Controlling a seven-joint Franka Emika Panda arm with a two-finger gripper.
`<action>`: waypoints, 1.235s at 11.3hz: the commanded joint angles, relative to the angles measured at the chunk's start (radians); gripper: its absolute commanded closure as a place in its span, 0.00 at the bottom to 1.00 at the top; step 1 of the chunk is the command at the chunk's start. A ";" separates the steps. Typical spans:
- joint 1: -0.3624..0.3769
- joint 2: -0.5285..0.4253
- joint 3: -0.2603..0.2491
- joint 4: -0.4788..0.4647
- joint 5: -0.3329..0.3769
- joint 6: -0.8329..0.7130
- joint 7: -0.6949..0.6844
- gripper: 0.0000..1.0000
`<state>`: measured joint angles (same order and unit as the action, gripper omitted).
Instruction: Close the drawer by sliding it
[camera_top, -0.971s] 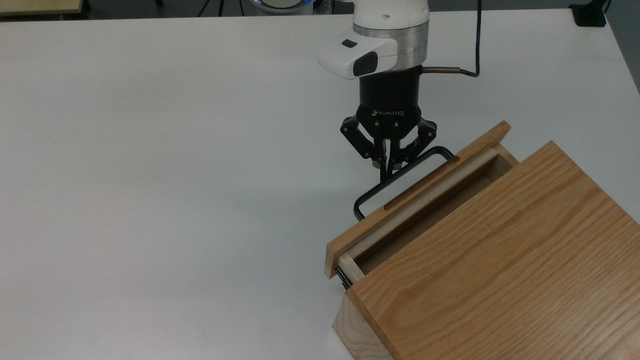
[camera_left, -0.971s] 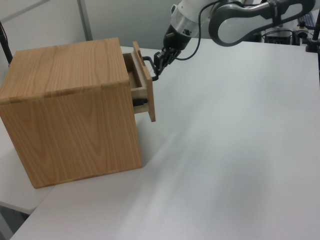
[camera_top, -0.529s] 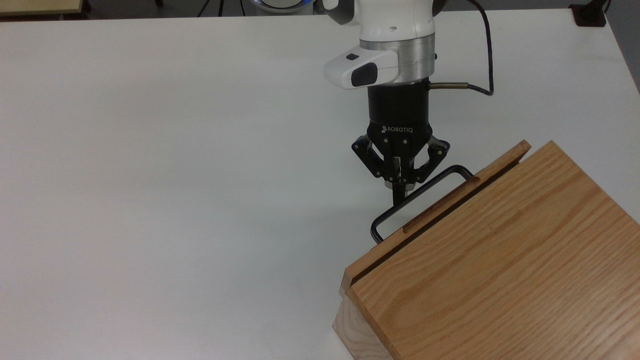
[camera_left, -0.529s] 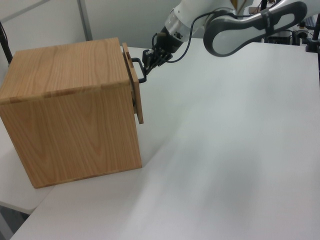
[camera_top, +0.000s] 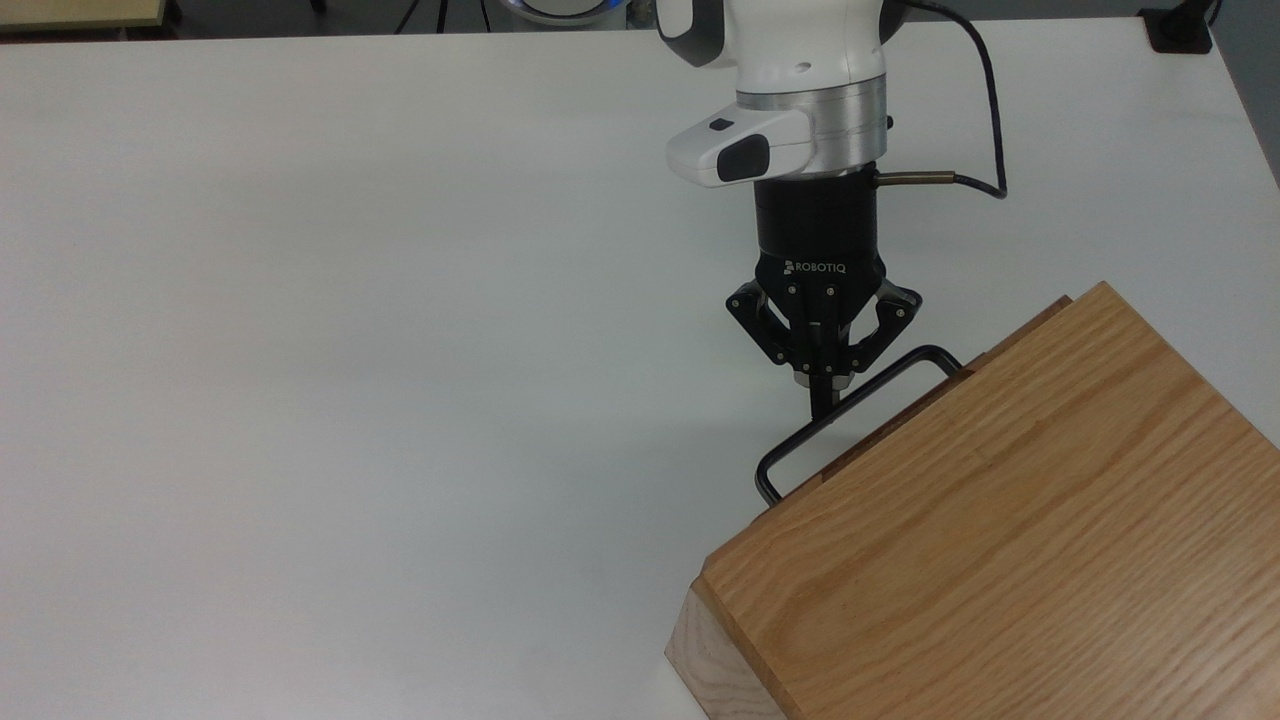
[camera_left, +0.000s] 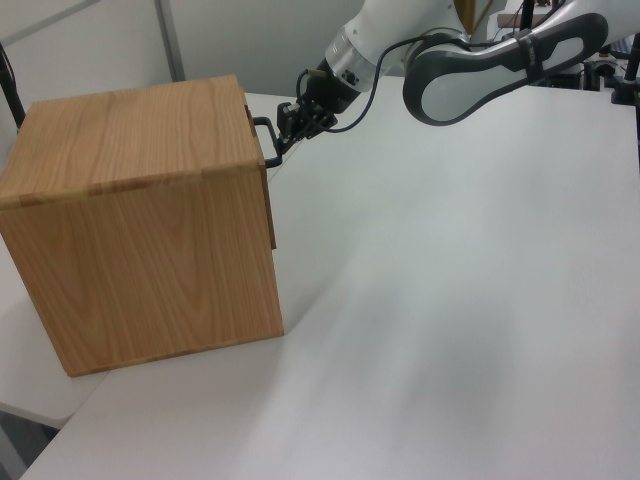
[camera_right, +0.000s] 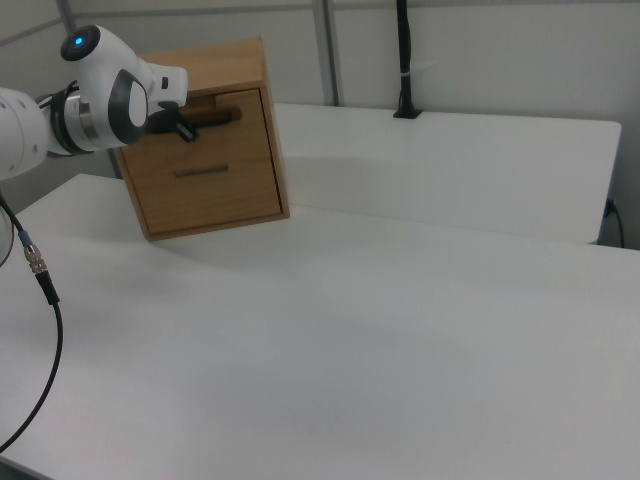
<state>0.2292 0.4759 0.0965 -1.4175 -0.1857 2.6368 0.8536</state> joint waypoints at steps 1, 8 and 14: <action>0.019 0.010 -0.009 0.026 -0.029 0.063 0.058 0.98; -0.042 -0.267 0.014 -0.094 -0.006 -0.534 -0.223 0.93; -0.100 -0.515 0.005 -0.203 0.084 -1.107 -0.356 0.00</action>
<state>0.1398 0.0784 0.1009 -1.4715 -0.1188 1.5768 0.5636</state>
